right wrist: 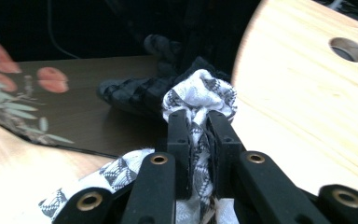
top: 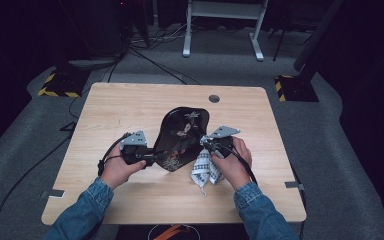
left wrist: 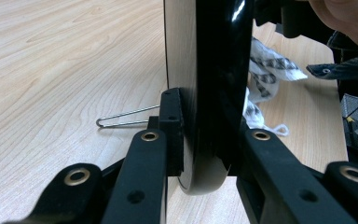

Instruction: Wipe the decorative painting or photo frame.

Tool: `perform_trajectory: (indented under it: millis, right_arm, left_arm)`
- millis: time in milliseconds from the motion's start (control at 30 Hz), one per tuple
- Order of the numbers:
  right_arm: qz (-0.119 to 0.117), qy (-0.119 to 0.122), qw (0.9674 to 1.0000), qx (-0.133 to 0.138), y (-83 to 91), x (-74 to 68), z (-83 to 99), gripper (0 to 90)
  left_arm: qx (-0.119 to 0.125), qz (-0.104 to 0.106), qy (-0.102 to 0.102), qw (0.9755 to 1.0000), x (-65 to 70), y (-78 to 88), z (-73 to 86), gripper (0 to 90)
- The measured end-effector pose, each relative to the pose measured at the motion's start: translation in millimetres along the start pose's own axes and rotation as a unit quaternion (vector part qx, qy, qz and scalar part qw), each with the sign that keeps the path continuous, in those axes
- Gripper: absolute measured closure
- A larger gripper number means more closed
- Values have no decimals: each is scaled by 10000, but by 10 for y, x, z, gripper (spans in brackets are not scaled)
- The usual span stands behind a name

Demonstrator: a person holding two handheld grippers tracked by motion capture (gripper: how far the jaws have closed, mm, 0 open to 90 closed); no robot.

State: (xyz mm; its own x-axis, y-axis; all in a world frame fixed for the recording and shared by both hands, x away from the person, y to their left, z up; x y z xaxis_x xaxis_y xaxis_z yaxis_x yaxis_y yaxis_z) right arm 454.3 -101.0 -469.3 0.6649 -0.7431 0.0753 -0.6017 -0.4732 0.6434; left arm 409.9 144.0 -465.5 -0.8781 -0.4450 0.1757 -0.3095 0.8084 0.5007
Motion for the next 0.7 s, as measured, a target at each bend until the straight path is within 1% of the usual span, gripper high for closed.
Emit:
perform_trajectory:
  millis: [100, 133, 200, 267, 433, 500, 700]
  right_arm:
    - [19, 1, 10000, 11, 5, 14, 0, 820]
    - [32, 1, 10000, 15, 1, 1, 1, 820]
    - [-29, 43, 10000, -4, -22, -36, 15, 820]
    - [-88, 124, 9999, -60, -51, -109, 29, 820]
    - [-303, 289, 9991, -73, -78, -304, 20, 820]
    - [-421, 350, 9985, -43, -79, -376, 4, 820]
    - [-673, 538, 9963, 54, -72, -579, -63, 819]
  left_arm:
    - [0, -3, 4, 10000, -2, 0, 0, 776]
    - [2, 4, 16, 10000, 0, 0, 0, 776]
    - [-11, 8, 2, 10000, 2, -3, -5, 774]
    - [-18, -4, 12, 10000, 9, -5, -10, 773]
    - [-5, 9, 16, 10000, 2, -4, -5, 772]
    - [-4, 10, 20, 10000, 2, -4, -5, 773]
    - [-9, 2, 37, 10000, 3, -4, -6, 775]
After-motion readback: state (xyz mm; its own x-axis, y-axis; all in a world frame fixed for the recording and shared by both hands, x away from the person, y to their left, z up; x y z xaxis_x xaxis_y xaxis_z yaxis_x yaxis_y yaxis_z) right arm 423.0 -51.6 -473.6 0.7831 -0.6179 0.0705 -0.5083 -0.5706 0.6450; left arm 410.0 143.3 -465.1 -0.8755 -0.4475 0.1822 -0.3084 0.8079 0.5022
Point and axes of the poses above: each handheld gripper's, and its own axes: y roughly backward along the jaws, z roughly out of its underside, x roughly to its right, the point moved 5 cm from there along -y, roughly forward along the jaws, and after that the axes turned 2 degrees about -y, right-handed, at the moved point
